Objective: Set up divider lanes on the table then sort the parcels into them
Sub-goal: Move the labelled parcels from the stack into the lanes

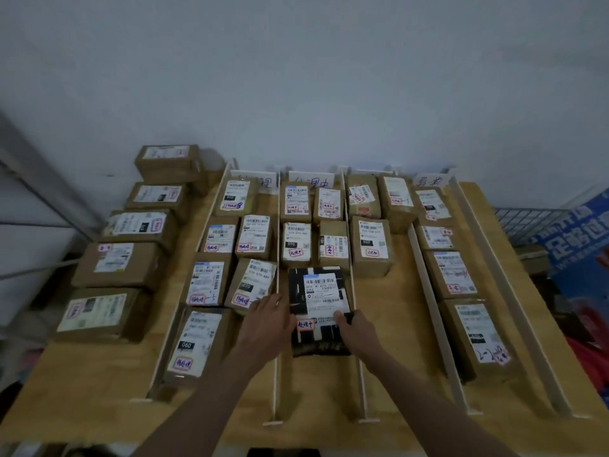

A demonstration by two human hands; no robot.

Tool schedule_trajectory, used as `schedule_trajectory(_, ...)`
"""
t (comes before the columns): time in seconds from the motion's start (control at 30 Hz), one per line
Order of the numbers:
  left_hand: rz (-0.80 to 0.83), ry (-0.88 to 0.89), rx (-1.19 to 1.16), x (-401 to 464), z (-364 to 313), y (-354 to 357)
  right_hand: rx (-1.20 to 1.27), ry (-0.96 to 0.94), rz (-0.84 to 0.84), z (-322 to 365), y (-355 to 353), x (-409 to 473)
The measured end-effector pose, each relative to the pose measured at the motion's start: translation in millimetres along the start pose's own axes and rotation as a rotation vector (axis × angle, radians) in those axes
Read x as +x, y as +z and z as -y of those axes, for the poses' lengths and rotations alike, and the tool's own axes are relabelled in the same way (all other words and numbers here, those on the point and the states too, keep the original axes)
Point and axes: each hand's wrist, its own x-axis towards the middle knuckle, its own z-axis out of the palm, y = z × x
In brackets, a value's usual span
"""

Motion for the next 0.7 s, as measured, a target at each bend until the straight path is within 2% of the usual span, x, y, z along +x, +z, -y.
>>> schedule_trajectory(0.3, 0.087, -0.055, 0.039, 19, 23, 20, -0.022, -0.015, 0.087, 2, 28, 49)
schedule_trajectory(0.5, 0.047, -0.037, 0.020, 32, 35, 28, 0.043, -0.020, 0.144, 0, 41, 67)
schedule_trajectory(0.7, -0.009, -0.075, -0.013, 40, 41, 31, 0.002, 0.003, 0.177, -6, 52, 87)
